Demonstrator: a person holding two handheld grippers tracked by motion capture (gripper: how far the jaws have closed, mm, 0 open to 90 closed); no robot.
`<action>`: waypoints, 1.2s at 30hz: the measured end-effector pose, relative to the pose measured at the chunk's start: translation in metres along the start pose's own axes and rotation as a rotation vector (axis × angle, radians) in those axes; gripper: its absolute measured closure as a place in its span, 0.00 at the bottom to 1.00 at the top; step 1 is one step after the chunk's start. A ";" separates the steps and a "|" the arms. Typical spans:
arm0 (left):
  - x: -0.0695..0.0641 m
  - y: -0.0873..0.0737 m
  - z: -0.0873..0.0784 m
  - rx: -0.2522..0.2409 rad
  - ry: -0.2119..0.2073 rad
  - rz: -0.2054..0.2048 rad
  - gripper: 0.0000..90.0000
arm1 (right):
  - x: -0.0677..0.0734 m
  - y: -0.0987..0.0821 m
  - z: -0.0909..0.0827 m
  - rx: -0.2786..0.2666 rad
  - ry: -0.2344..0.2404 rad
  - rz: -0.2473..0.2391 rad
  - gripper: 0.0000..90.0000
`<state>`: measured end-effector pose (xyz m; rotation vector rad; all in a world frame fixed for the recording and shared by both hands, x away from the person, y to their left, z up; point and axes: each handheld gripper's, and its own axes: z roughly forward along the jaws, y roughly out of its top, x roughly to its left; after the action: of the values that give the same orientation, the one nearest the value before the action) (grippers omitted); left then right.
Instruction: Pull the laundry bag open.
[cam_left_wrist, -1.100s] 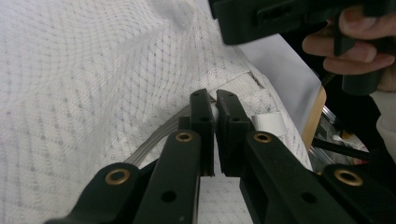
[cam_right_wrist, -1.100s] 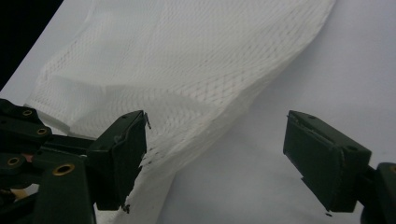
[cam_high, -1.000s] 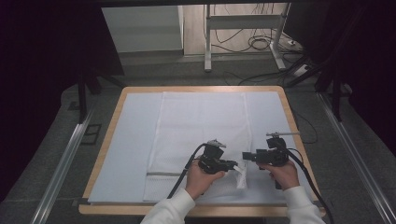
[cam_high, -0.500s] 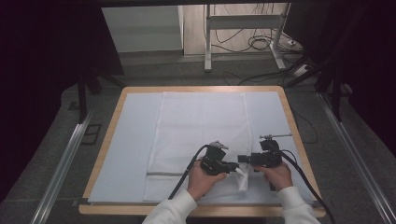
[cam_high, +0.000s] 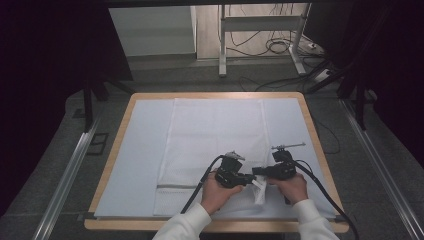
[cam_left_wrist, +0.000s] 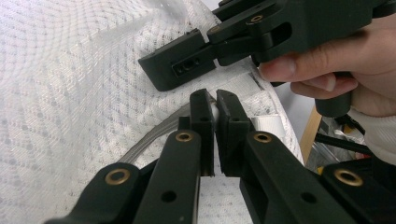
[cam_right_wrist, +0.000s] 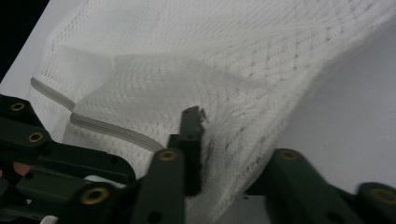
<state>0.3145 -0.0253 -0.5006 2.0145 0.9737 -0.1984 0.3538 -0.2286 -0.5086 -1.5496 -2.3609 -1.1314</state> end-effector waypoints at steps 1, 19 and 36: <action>0.000 0.000 0.000 0.000 0.001 -0.001 0.96 | 0.000 0.000 0.000 0.003 0.001 -0.006 0.92; 0.003 -0.004 0.004 0.009 -0.004 -0.015 0.97 | -0.002 -0.001 -0.003 0.007 0.007 -0.032 0.98; 0.010 -0.009 0.006 0.014 -0.018 -0.037 0.97 | -0.003 -0.002 -0.004 0.017 0.001 -0.041 0.98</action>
<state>0.3162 -0.0210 -0.5150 2.0050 1.0017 -0.2440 0.3519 -0.2337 -0.5080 -1.5020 -2.4060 -1.1163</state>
